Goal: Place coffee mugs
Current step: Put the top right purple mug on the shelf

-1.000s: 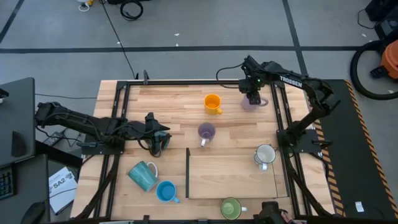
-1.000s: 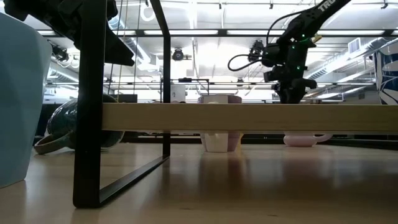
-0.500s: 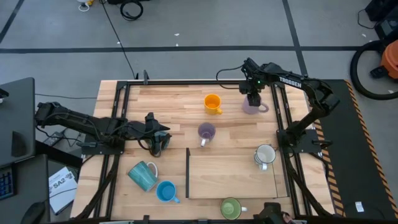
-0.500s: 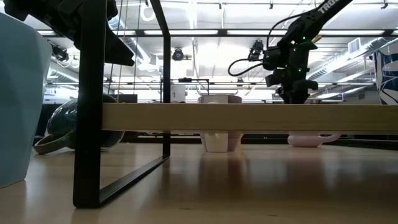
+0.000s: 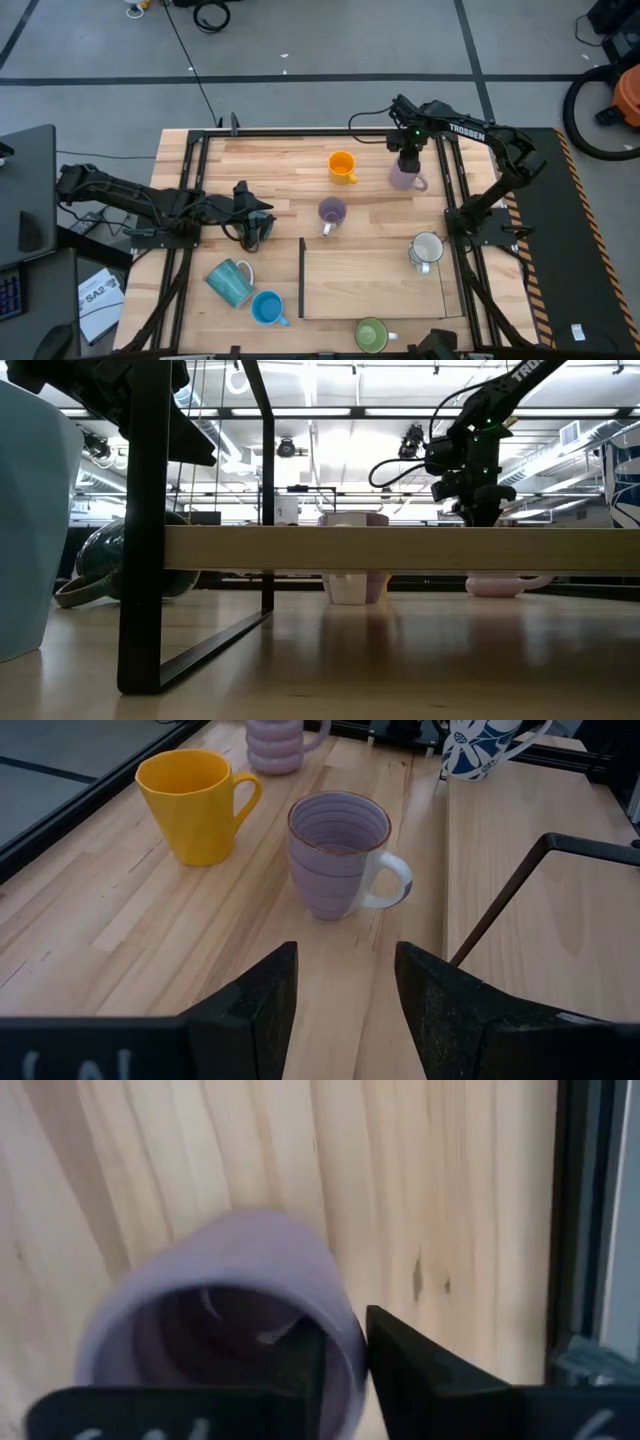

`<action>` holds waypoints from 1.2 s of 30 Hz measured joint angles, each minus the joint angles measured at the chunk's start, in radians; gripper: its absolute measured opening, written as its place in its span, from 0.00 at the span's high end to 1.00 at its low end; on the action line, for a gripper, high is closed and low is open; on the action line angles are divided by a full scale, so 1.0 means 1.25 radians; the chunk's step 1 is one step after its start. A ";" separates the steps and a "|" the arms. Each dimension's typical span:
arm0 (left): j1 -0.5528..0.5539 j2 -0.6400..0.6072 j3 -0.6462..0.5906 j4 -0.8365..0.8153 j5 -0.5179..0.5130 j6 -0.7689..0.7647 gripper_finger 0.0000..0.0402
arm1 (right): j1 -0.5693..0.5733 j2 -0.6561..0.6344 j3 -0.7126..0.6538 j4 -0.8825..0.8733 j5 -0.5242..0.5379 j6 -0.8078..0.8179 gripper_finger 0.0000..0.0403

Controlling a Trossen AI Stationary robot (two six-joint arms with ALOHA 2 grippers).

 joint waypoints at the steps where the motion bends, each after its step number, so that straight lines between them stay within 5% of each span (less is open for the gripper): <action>1: 0.000 0.000 0.000 0.000 0.000 0.000 0.56 | 0.000 0.000 0.000 -0.003 0.000 0.017 0.83; 5: 0.000 0.000 0.000 0.000 0.000 0.000 0.56 | 0.000 0.000 0.000 -0.007 -0.003 0.085 0.92; 26: 0.000 0.000 0.000 0.000 0.000 0.000 0.56 | 0.125 -0.002 -0.001 -0.035 -0.004 0.462 0.92; 36: 0.000 0.000 0.000 0.000 0.000 0.000 0.56 | 0.201 -0.093 -0.001 -0.086 -0.003 0.608 0.92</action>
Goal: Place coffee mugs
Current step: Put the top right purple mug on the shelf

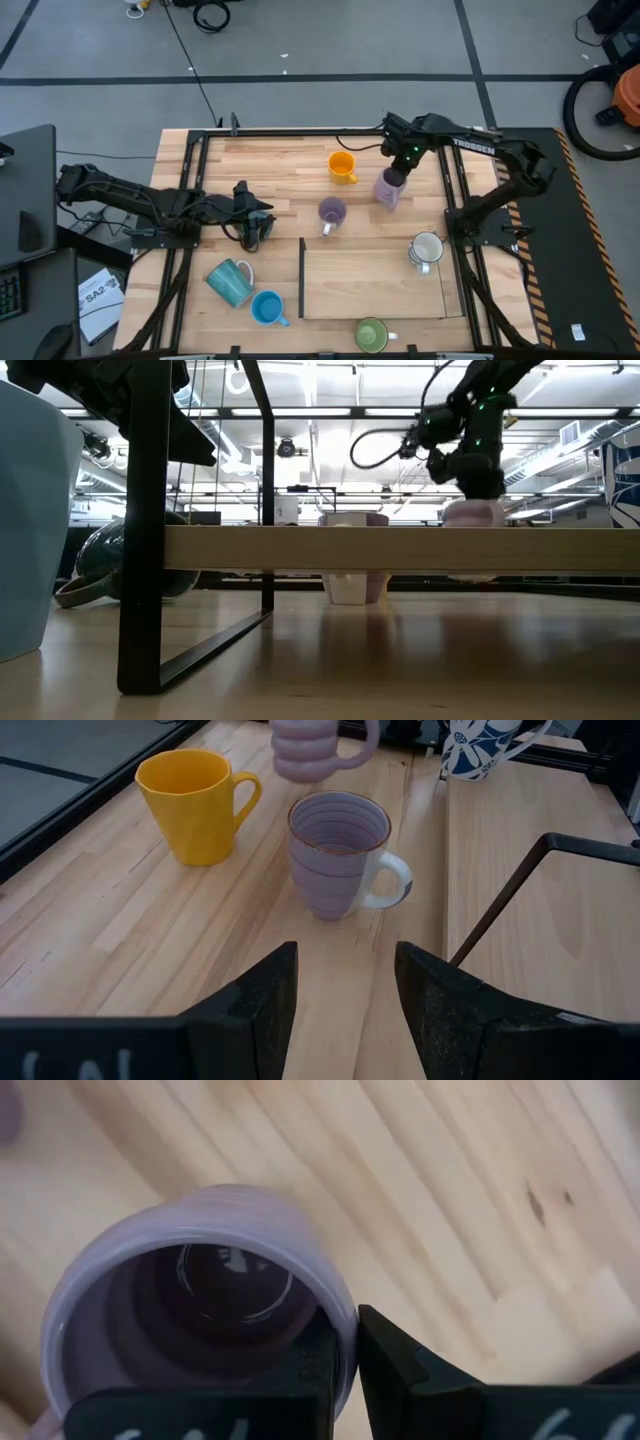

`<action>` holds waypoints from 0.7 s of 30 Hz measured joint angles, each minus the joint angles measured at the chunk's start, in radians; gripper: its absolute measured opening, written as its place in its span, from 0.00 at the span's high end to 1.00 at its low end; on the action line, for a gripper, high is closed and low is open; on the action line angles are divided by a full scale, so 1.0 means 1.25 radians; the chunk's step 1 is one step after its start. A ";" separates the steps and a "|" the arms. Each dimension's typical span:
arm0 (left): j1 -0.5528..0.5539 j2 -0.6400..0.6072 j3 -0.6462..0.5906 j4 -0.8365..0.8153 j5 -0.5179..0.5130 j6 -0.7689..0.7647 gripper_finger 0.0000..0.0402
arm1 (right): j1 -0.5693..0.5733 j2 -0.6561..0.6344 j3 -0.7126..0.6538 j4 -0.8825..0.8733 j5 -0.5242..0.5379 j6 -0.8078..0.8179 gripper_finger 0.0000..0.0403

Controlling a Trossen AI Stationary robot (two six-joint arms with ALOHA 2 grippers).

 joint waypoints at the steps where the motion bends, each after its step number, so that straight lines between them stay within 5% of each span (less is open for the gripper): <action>1: 0.000 0.000 0.000 0.000 0.000 0.000 0.56 | 0.010 -0.013 0.000 -0.011 0.000 0.021 0.92; 21: 0.000 0.000 0.000 0.000 0.000 0.000 0.56 | 0.380 -0.184 0.000 -0.072 0.002 0.538 0.92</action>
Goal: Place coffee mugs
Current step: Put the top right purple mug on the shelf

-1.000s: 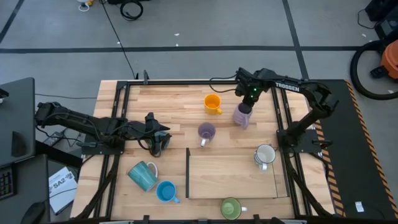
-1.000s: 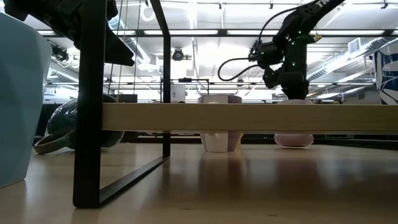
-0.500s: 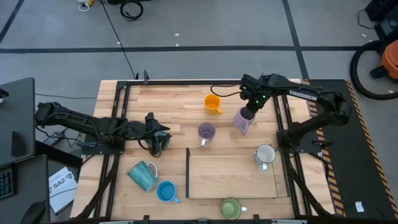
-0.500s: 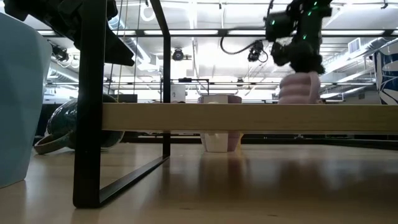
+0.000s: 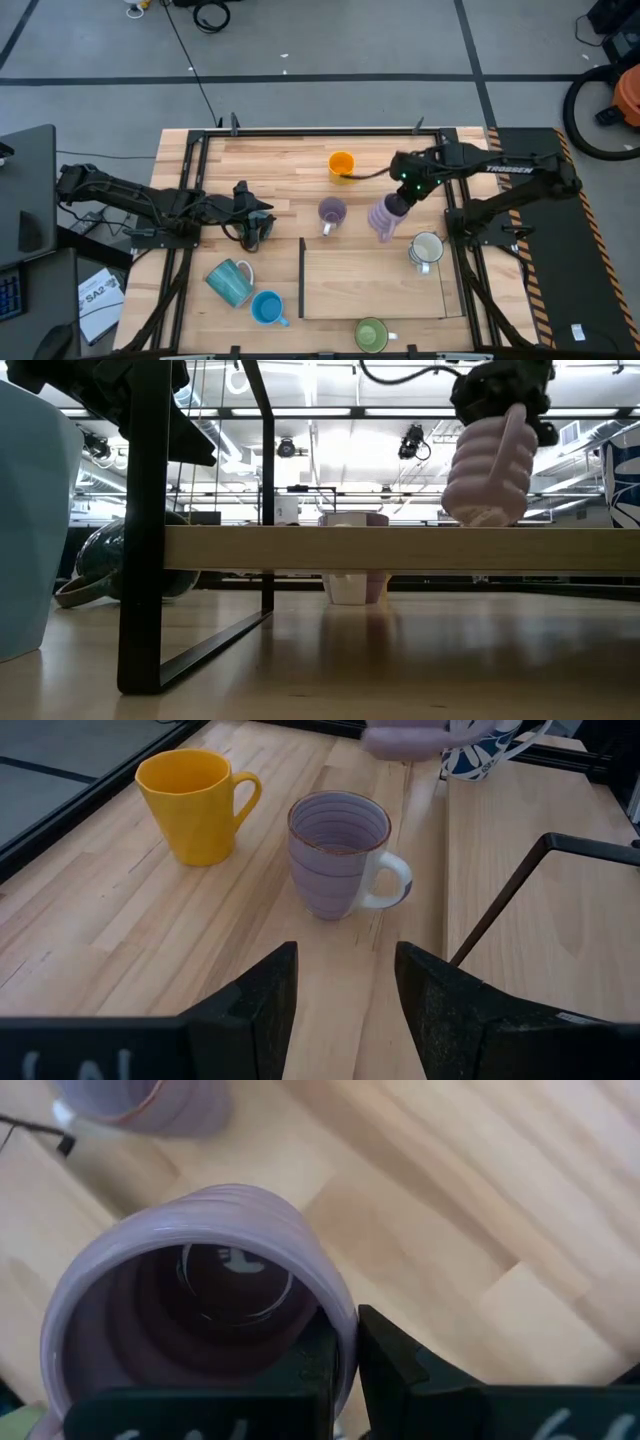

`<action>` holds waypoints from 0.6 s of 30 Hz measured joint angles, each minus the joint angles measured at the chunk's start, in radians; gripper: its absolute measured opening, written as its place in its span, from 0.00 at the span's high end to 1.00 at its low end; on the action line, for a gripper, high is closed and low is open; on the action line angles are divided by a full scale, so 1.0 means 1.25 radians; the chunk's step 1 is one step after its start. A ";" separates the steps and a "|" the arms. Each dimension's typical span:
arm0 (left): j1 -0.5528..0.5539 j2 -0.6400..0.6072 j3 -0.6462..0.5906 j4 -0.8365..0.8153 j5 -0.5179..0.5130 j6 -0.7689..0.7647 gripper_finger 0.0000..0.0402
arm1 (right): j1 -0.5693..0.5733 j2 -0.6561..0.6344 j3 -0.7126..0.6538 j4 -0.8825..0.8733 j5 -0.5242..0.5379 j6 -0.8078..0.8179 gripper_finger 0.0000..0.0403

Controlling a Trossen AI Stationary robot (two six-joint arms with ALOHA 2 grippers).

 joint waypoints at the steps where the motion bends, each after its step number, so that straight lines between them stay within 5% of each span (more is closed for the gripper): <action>1: 0.000 0.000 0.000 0.000 0.000 0.000 0.56 | 0.020 0.000 0.000 0.000 0.004 0.020 0.92; 18: 0.000 0.000 0.000 0.000 0.000 0.000 0.56 | 0.251 0.000 0.000 0.007 0.035 0.279 0.92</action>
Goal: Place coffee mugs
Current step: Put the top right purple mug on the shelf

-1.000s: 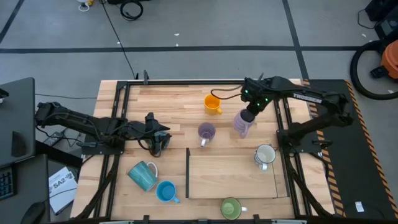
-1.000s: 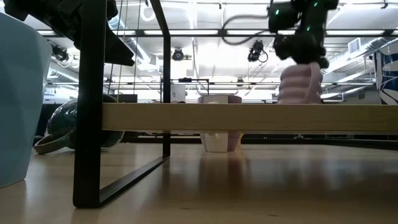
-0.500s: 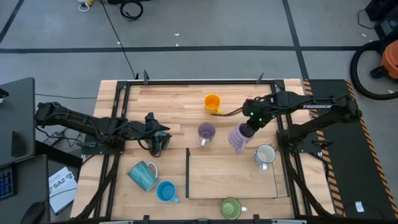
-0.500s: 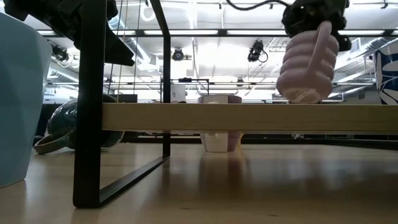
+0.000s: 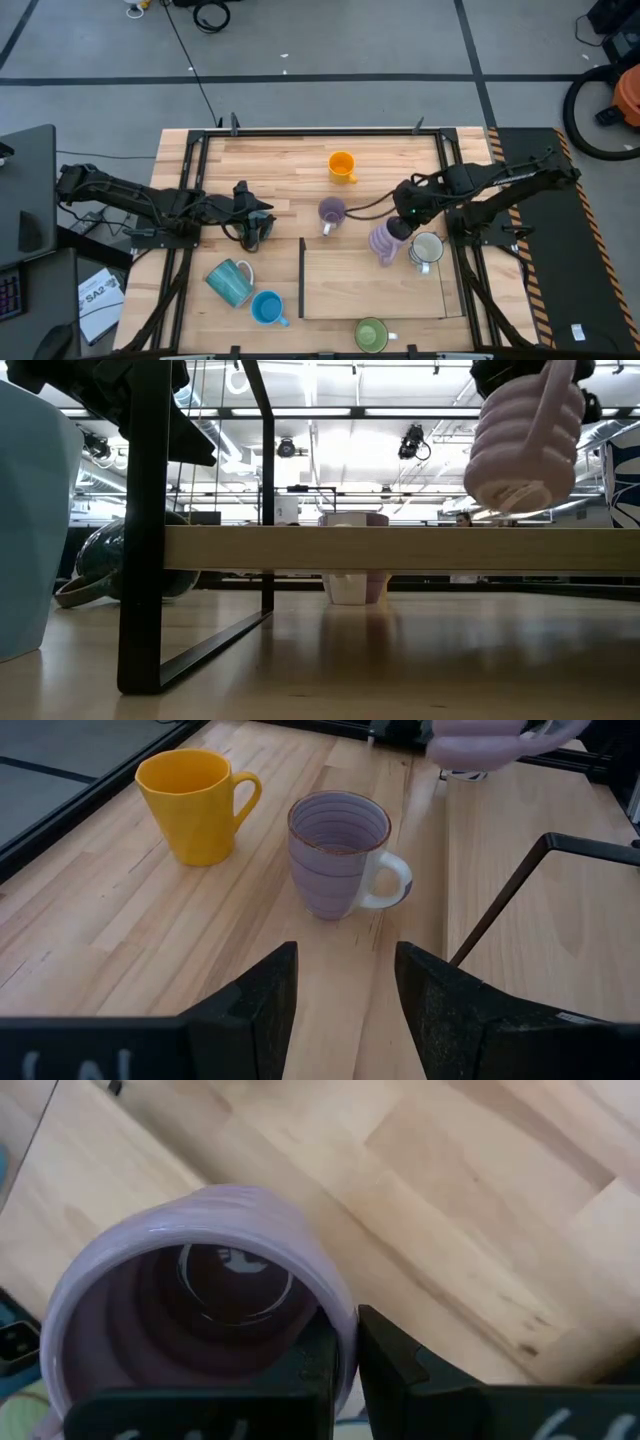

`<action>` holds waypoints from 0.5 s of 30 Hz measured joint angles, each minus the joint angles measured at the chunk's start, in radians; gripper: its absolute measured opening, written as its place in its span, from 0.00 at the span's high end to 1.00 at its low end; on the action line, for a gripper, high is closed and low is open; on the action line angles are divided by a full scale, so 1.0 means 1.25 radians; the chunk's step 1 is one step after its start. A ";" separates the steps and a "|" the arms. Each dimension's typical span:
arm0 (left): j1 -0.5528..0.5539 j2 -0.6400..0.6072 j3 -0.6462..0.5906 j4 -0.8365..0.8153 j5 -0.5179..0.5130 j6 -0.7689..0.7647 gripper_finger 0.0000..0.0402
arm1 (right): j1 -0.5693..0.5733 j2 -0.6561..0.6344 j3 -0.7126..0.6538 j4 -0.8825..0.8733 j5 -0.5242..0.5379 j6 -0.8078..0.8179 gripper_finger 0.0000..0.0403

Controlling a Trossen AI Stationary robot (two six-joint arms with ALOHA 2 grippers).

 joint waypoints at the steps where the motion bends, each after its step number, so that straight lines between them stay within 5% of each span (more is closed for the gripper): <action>1: 0.000 0.000 0.000 0.000 0.000 0.000 0.56 | 0.011 0.000 0.000 0.001 0.003 0.011 0.92; 15: 0.000 0.000 0.000 0.000 0.000 0.000 0.56 | 0.116 0.001 0.000 0.056 0.022 0.092 0.92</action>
